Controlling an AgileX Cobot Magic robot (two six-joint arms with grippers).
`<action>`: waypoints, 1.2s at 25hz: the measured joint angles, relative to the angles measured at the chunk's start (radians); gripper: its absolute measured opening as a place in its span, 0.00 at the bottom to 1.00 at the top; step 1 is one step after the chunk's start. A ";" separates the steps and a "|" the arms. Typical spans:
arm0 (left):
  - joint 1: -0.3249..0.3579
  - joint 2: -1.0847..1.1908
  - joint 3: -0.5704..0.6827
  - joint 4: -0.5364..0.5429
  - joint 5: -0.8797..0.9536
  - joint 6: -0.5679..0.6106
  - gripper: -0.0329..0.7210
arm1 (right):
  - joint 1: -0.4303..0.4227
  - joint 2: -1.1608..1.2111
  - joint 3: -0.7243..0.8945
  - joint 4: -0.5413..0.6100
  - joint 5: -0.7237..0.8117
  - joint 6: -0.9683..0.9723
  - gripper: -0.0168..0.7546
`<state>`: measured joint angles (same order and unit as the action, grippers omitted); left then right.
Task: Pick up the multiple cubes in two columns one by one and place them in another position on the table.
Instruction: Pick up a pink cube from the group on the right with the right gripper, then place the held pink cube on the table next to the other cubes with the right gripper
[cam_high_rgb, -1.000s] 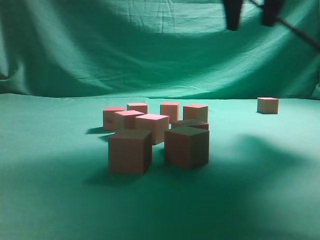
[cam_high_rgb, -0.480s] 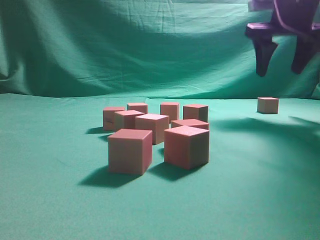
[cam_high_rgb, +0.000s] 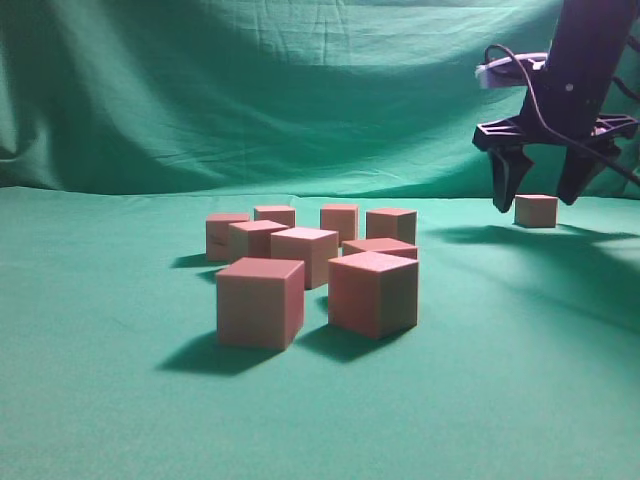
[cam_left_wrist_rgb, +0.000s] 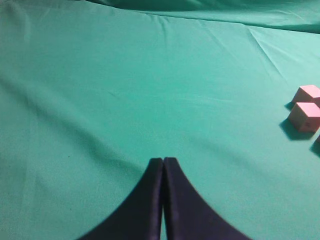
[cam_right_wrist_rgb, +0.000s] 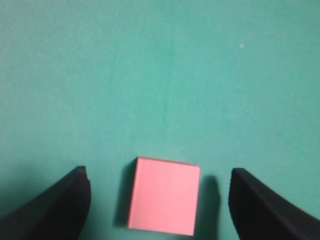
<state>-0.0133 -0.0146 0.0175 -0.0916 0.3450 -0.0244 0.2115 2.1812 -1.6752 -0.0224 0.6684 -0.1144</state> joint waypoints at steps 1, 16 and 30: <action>0.000 0.000 0.000 0.000 0.000 0.000 0.04 | 0.000 0.008 0.000 0.000 -0.007 0.000 0.74; -0.036 0.000 0.000 0.000 0.000 0.000 0.04 | 0.000 0.000 -0.178 0.061 0.197 -0.002 0.36; -0.036 0.000 0.000 0.000 0.000 0.000 0.04 | 0.210 -0.395 -0.210 0.212 0.476 -0.053 0.36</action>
<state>-0.0491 -0.0146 0.0175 -0.0916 0.3450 -0.0244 0.4215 1.7865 -1.8855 0.1901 1.1441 -0.1674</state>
